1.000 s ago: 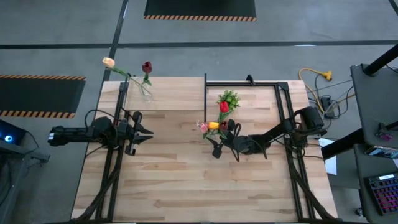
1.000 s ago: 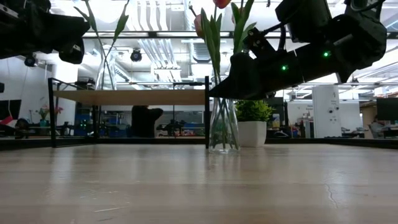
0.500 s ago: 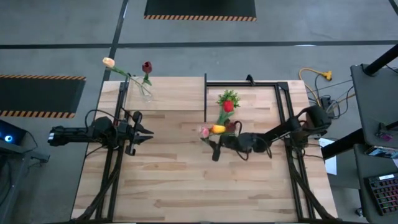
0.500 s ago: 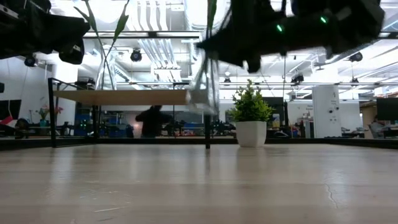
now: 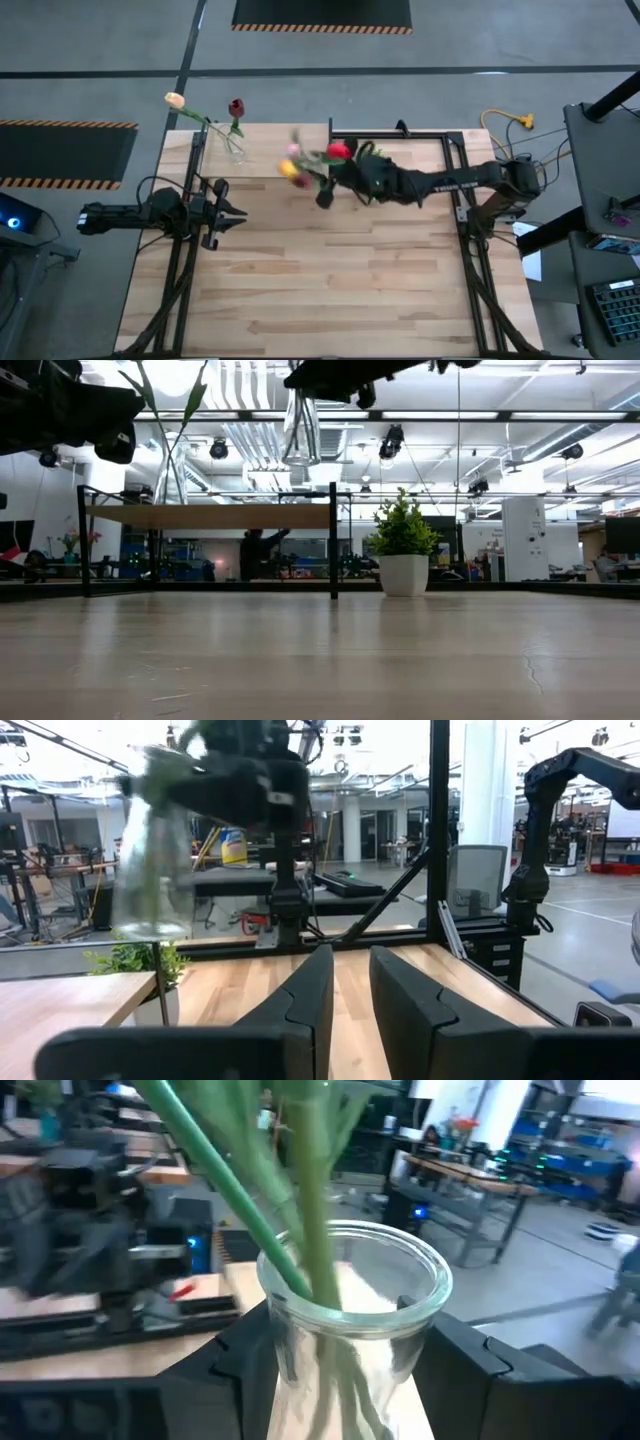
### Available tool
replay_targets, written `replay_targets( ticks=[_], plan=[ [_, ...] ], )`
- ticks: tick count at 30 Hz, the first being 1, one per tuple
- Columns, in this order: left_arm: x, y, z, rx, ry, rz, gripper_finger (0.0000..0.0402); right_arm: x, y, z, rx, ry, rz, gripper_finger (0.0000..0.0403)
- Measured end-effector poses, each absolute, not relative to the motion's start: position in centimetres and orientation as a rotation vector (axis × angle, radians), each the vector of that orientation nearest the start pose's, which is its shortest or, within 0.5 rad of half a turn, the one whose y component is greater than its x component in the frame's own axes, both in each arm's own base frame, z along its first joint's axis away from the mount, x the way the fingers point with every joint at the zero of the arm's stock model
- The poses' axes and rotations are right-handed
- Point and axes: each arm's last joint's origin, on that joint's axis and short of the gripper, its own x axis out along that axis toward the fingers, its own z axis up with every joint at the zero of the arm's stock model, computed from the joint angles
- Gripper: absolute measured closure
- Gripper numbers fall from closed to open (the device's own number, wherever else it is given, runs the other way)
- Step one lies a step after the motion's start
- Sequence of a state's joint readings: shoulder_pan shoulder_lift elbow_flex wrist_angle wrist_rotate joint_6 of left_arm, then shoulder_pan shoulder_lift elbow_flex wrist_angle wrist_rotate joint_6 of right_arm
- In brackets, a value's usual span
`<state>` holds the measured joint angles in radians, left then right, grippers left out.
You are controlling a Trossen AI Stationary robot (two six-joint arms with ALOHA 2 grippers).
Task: Pick and place flowers into a vace then onto a shelf
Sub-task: Stack the transparent flower vase on the shelf
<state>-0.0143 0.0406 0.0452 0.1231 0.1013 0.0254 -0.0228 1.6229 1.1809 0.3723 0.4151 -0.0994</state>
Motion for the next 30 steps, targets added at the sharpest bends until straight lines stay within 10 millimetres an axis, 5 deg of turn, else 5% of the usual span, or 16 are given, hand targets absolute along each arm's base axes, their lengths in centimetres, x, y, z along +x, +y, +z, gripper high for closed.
replay_targets(
  ticks=[8,17,30],
  plan=[
    [9.7,-0.4,18.7,0.030,-0.117,-0.114,0.0350,39.1,-8.3,31.1,-0.023,0.065,-0.409,0.0229],
    [9.7,-0.4,18.7,0.030,-0.117,-0.114,0.0350,39.9,-14.0,28.9,0.090,0.084,-0.408,0.0228],
    [9.7,-0.4,18.6,0.030,-0.113,-0.114,0.0350,40.0,-15.3,27.9,0.093,0.106,-0.407,0.0211]
  ],
)
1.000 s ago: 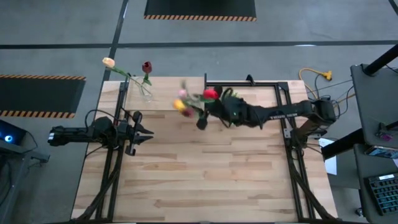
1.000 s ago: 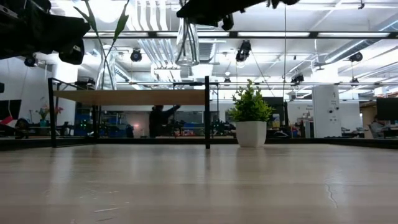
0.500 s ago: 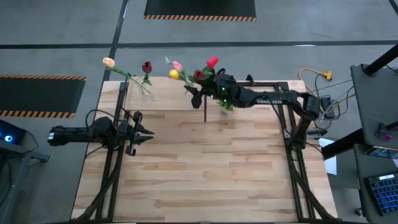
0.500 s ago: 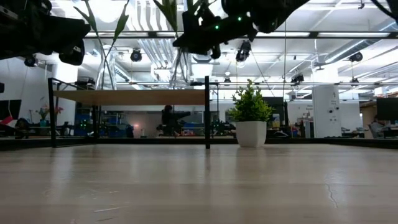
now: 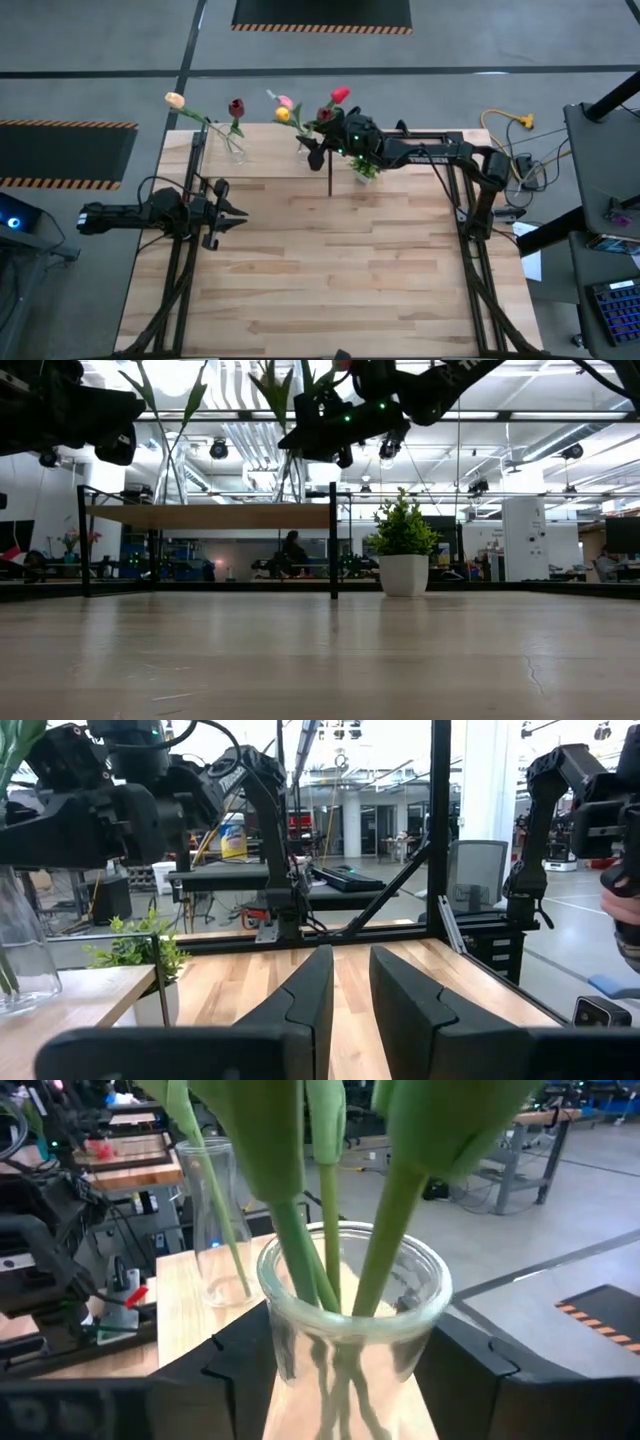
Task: Pick and place flowers into a vace then onto a shelf
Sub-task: Stack the transparent flower vase on the shelf, then return to Home Position
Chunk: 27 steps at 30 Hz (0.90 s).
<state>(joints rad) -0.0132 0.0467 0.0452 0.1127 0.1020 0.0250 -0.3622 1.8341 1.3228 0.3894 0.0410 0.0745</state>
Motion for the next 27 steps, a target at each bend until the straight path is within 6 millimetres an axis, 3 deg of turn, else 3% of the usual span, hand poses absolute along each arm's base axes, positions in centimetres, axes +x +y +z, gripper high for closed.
replay_targets(
  ticks=[10,19,23,27],
  plan=[
    [9.7,-0.4,18.6,0.030,-0.113,-0.114,0.0350,39.7,-15.2,27.9,0.088,0.141,-0.411,0.0122],
    [9.7,-0.4,18.6,0.030,-0.112,-0.114,0.0350,37.4,-14.1,30.4,0.064,0.226,-0.396,0.0089],
    [9.7,-0.4,18.6,0.025,-0.113,-0.114,0.0350,36.0,-12.4,30.4,0.075,0.284,-0.352,0.0092],
    [9.7,-0.4,18.6,-0.010,-0.113,-0.117,0.0350,34.0,-9.3,29.4,0.057,0.277,-0.286,0.0106]
  ],
)
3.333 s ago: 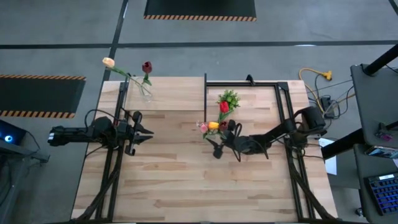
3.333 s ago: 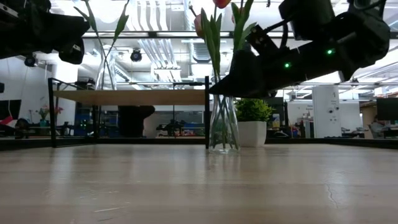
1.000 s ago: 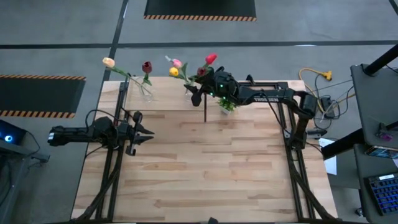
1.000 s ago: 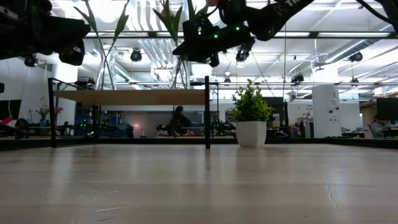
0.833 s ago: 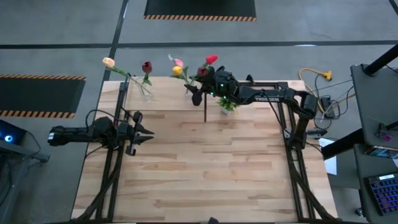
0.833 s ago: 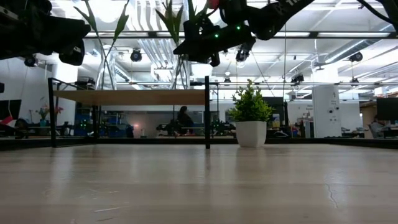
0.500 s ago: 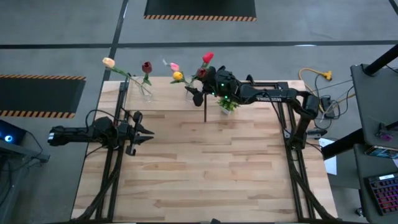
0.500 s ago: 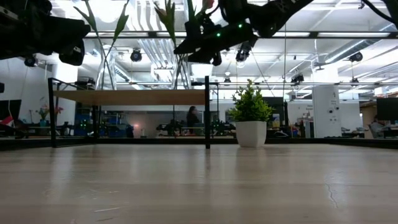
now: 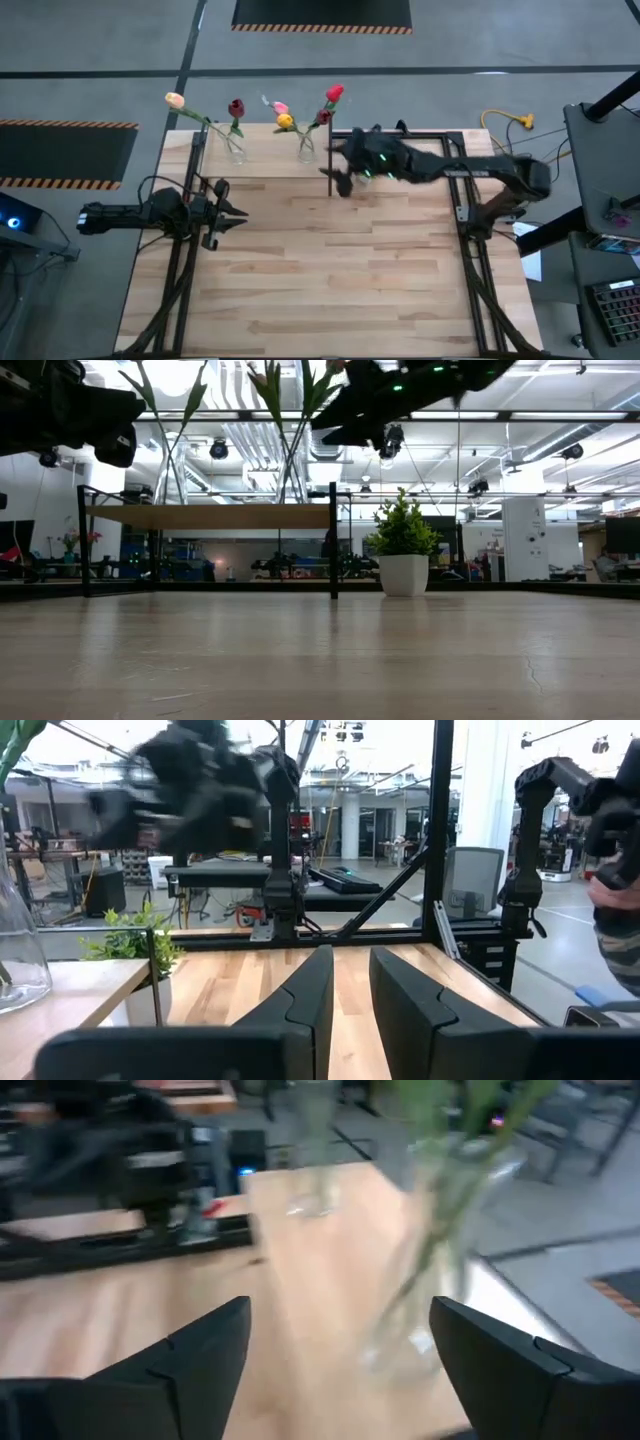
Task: Pick and place flowers into a vace then onto a shelf
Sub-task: Return to Home Position
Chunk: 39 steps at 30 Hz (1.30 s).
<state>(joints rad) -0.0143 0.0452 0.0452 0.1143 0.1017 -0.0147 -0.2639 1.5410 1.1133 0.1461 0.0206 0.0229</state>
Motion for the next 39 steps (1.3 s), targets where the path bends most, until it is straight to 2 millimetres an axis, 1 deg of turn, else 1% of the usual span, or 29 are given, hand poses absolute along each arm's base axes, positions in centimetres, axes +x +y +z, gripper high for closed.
replay_targets(
  ticks=[4,8,13,16,19,22,24,25,30,33,35,39],
  plan=[
    [9.7,-0.4,18.7,-0.013,-0.114,-0.117,0.0350,30.7,-5.4,27.6,0.037,0.202,-0.194,0.0121],
    [9.7,-0.4,18.7,-0.013,-0.117,-0.112,0.0350,26.4,-2.2,25.3,0.007,0.153,-0.118,0.0137],
    [9.7,-0.4,18.7,-0.013,-0.123,-0.109,0.0350,20.8,0.0,23.0,-0.014,0.141,-0.239,0.0160],
    [9.7,-0.3,18.7,-0.014,-0.124,-0.086,0.0350,18.0,1.1,22.0,0.011,0.095,-0.186,0.0172],
    [9.7,-0.2,18.7,-0.017,-0.124,-0.054,0.0350,15.9,1.8,21.4,0.023,0.037,-0.125,0.0178],
    [9.7,-0.1,18.7,-0.019,-0.124,-0.016,0.0350,14.2,2.2,20.6,-0.006,-0.012,-0.046,0.0182],
    [9.7,-0.1,18.7,-0.026,-0.115,-0.007,0.0350,13.2,2.3,20.5,-0.012,-0.066,0.040,0.0185],
    [9.7,-0.1,18.6,-0.037,-0.107,-0.006,0.0350,12.8,2.2,20.4,-0.003,-0.089,0.051,0.0187],
    [9.8,-0.1,18.3,-0.063,-0.083,-0.008,0.0350,11.2,1.8,19.5,0.027,-0.149,0.044,0.0200],
    [9.8,-0.1,18.3,-0.063,-0.083,-0.008,0.0350,10.6,1.7,18.4,0.004,-0.158,0.041,0.0213],
    [9.8,-0.1,18.3,-0.063,-0.077,-0.008,0.0350,10.2,1.6,18.0,0.003,-0.132,0.041,0.0226],
    [9.8,-0.1,18.1,-0.063,-0.053,-0.009,0.0350,9.6,1.4,18.1,0.052,-0.152,0.029,0.0265]
  ],
)
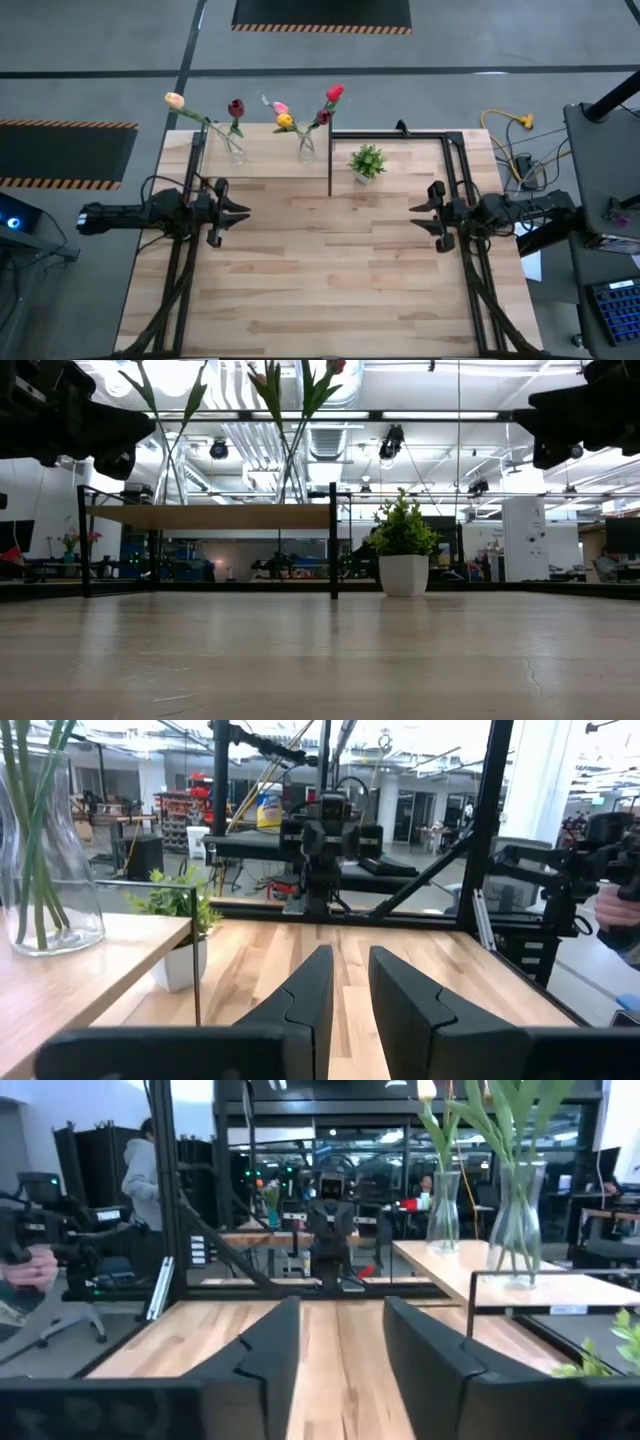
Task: Pick and place flowers into a vace then onto a shelf
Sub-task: Return to Home Position
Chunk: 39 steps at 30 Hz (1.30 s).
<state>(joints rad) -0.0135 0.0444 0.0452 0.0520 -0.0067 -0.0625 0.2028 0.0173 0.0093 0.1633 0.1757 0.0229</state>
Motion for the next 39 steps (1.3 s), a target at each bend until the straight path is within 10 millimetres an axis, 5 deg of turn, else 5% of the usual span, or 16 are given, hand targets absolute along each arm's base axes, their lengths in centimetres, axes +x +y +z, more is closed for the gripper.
replay_targets(
  ticks=[11,39],
  plan=[
    [9.7,0.0,17.7,-0.062,-0.051,0.016,0.0350,9.6,1.3,17.6,0.074,-0.100,-0.026,0.0388],
    [9.9,0.0,17.4,-0.055,-0.016,0.017,0.0350,9.7,1.2,17.0,0.036,-0.043,-0.060,0.0394]
  ],
)
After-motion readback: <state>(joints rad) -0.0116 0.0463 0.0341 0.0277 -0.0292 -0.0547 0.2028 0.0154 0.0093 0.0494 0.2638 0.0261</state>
